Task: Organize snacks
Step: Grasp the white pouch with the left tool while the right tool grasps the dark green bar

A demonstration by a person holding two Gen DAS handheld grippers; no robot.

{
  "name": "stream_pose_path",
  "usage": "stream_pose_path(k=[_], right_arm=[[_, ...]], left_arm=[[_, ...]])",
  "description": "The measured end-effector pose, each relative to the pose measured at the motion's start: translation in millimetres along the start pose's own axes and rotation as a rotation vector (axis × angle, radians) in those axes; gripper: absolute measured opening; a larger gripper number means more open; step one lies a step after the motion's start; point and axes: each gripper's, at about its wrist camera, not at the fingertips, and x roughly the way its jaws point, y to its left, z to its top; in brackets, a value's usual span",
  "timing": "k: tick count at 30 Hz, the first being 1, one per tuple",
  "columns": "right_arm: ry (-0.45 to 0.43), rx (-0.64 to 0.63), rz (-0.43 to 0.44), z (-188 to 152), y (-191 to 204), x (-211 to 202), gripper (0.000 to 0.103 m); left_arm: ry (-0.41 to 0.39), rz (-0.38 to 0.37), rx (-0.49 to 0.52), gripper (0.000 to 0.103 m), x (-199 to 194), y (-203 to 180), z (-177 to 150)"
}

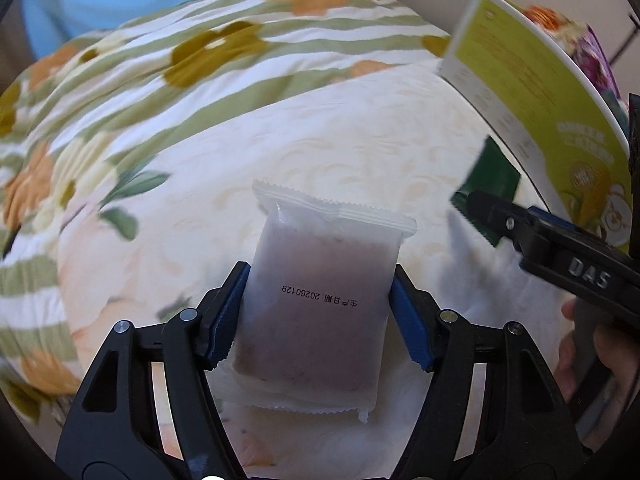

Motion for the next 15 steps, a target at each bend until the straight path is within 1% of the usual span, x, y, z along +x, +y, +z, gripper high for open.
stream_pose_path(k=[4,7,9,13,14,15], right_arm=[[-0.003,-0.079,-0.024,6,11,10,0.097],[-0.010,-0.107,-0.023,10,17,15,0.095],[-0.015,-0.131,-0.021,10,21,17,0.090],[-0.023,-0.181,-0.027,9,29,19,0.085],[-0.024,-0.187,-0.029,9,31,19,0.083],[-0.025,-0.200,-0.029,8,33,20,0.080]], left_arm=[[0.004,-0.005,-0.021,0.065,-3,4,-3],[0.009,-0.016,-0.030,0.065,-4,5,-5],[0.010,-0.016,-0.030,0.066,-5,3,-5],[0.015,-0.013,-0.020,0.066,-4,1,-4],[0.014,-0.010,-0.015,0.067,-3,1,-4],[0.013,-0.007,-0.006,0.072,-2,-1,-4]])
